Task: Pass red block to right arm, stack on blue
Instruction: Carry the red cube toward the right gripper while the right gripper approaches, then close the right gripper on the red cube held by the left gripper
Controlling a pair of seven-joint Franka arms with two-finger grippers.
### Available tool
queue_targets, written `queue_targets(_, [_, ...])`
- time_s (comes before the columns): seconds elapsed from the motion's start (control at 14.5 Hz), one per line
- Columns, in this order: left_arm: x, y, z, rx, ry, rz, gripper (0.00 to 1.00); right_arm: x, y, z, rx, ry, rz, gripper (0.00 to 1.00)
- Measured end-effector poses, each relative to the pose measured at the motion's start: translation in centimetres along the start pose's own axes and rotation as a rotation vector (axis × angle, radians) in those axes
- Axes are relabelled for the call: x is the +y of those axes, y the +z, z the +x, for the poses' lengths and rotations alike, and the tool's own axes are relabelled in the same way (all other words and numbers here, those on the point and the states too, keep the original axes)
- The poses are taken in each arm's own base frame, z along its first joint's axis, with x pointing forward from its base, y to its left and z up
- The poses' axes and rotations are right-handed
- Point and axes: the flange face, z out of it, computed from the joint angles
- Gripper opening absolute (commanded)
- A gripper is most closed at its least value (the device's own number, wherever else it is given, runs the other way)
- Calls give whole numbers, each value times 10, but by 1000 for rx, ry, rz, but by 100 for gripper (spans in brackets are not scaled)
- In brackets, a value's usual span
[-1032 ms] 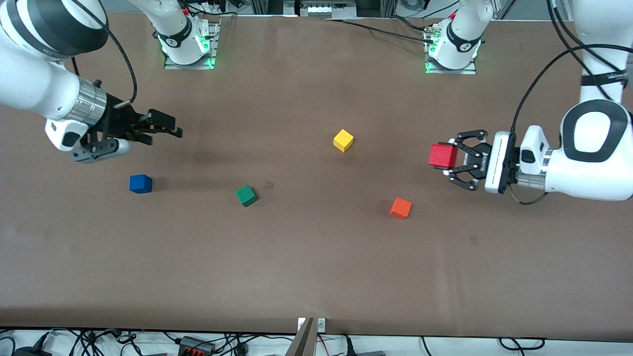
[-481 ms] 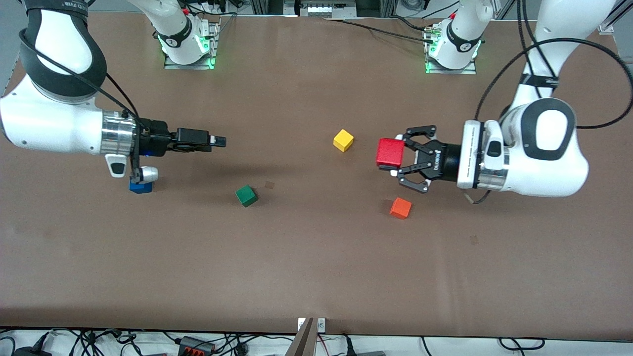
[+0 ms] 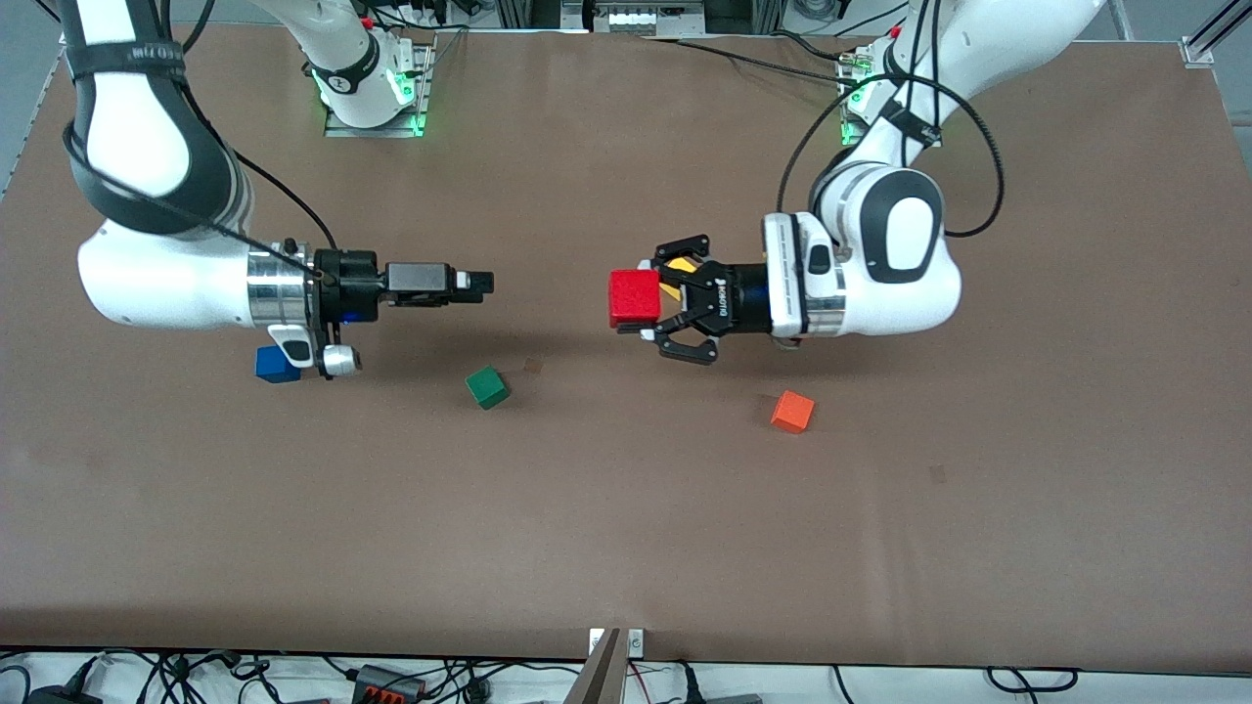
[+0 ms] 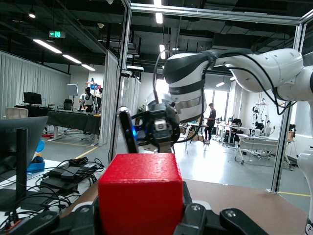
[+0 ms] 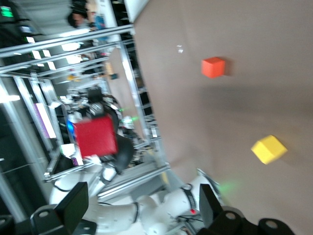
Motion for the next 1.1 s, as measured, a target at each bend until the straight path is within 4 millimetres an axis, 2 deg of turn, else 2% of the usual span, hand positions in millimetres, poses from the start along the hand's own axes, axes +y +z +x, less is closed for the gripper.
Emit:
queue_targets(0.14, [5, 10, -6, 20, 6, 11, 0, 17, 7, 11, -5, 0, 58, 100])
queue_targets(0.28, [13, 27, -18, 51, 33, 50, 0, 27, 12, 18, -7, 7, 107, 100])
queue_targets(0.41, [27, 51, -39, 91, 46, 74, 0, 22, 16, 20, -10, 3, 137, 100])
queue_targets(0.55, [35, 64, -53, 96, 41, 80, 0, 12, 21, 19, -16, -13, 143, 100])
queue_targets(0.83, [34, 65, -57, 57, 41, 110, 0, 9, 29, 17, -30, -23, 133, 100])
queue_targets(1.1, [33, 69, -56, 58, 43, 111, 0, 9, 49, 10, -64, -37, 97, 100])
